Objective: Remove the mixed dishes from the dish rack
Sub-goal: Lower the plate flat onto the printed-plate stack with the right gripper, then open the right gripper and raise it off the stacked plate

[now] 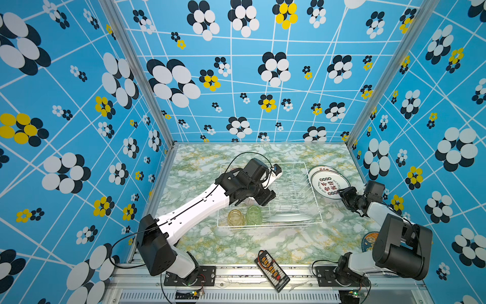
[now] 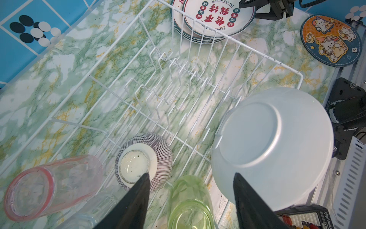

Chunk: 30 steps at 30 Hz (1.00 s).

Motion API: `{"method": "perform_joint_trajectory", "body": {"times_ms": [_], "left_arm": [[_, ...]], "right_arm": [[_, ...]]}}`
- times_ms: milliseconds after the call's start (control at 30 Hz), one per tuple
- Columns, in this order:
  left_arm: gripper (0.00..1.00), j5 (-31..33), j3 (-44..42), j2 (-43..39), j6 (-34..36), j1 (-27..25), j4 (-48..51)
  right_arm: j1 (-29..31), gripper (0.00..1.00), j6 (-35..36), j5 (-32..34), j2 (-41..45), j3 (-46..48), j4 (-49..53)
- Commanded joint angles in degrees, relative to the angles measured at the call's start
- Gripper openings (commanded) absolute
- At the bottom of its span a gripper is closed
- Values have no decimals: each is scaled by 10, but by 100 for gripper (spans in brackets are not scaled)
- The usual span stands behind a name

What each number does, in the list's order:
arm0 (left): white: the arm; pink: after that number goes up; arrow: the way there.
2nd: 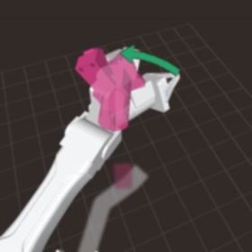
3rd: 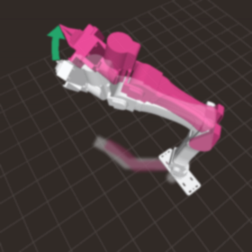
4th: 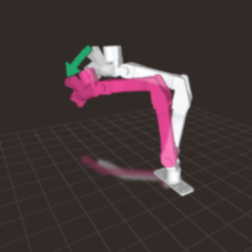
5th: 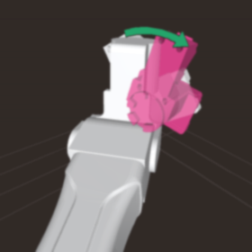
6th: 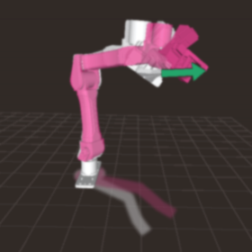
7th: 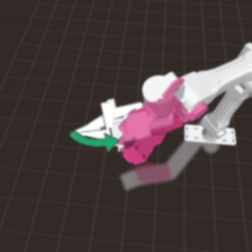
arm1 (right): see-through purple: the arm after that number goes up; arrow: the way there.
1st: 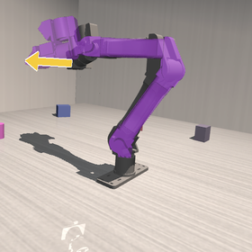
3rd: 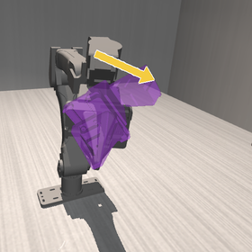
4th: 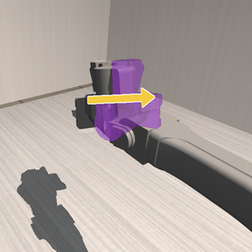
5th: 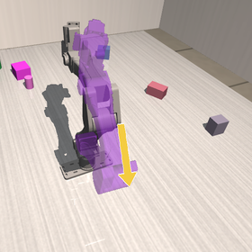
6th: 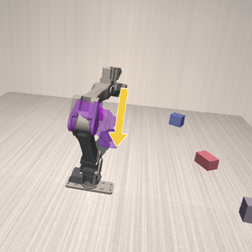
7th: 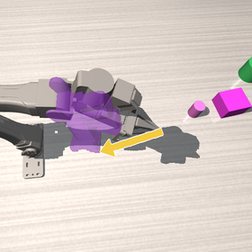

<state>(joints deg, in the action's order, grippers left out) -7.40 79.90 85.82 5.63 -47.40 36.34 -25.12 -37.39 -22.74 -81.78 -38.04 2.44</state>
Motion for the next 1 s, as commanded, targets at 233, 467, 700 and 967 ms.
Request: {"method": "perform_joint_trajectory", "body": {"times_ms": [233, 467, 700, 967], "left_arm": [[68, 10, -14, -1, 12, -2, 7], [67, 14, -22, -1, 18, 1, 10], [67, 18, -23, 3, 25, 5, 18], [67, 16, -32, 7, 29, 14, 16]], "right_arm": [[53, 85, 66, 128, 0, -62, 99], [77, 86, 69, 159, -68, -114, 114], [103, 89, 79, 195, -135, -167, 140], [127, 90, 90, 233, -190, -224, 176]]}}
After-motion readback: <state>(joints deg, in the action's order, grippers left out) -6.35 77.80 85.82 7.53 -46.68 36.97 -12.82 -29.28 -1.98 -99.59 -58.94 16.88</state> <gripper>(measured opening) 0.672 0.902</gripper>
